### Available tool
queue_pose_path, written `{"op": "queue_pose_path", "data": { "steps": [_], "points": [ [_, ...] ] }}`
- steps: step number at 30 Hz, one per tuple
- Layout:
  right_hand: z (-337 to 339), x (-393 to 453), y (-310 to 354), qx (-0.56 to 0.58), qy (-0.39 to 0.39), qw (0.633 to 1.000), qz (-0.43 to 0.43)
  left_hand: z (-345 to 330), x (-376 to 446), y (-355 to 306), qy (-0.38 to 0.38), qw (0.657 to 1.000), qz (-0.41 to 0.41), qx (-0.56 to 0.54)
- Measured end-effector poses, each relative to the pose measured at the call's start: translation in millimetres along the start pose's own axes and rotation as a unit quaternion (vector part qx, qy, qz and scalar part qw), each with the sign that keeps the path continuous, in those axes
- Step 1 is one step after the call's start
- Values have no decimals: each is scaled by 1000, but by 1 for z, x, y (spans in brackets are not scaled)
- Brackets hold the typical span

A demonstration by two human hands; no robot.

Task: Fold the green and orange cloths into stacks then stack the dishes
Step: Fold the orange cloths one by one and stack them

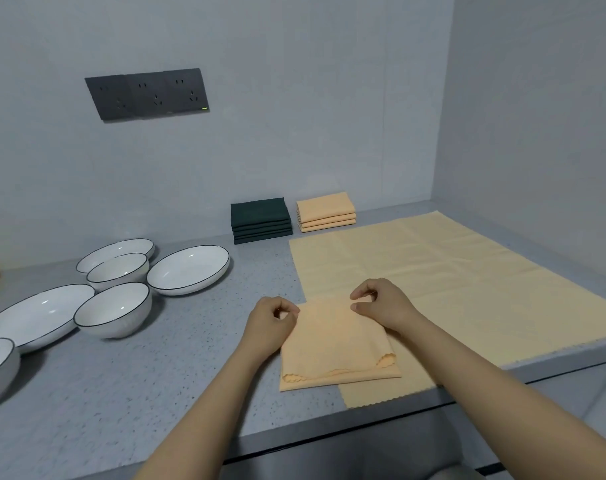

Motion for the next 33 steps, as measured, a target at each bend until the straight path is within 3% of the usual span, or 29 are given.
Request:
{"op": "queue_pose_path", "data": {
  "steps": [3, 6, 8, 12, 16, 24, 33],
  "points": [
    [1, -4, 9, -115, -6, 993, 36, 0, 0, -10, -1, 997, -17, 78],
    [2, -11, 33, -252, -33, 963, 93, -10, -4, -36, 0, 973, -67, 220],
    [-11, -16, 47, -282, -4, 951, 130, -29, -9, -51, 48, 954, -97, 278],
    [-45, -29, 45, -336, 81, 929, 130, -68, -19, -40, 159, 921, -64, 349],
    [-58, -40, 25, -360, 105, 922, 97, -80, -29, -16, 187, 906, -37, 378],
    [-58, -44, -2, -359, 119, 925, 35, -70, -31, 1, 169, 918, -27, 357],
    [-54, -44, 1, -359, 89, 928, 54, -55, -33, 9, 167, 921, -18, 352]
  ]
}}
Point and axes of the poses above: each hand's wrist, its own x-axis towards the middle knuckle, its own z-axis out of the back of the hand, y = z × x, the point moved 10 cm from there along x, towards the middle knuckle, and after that the axes turned 5 degrees about -x, right-handed, at the moved point
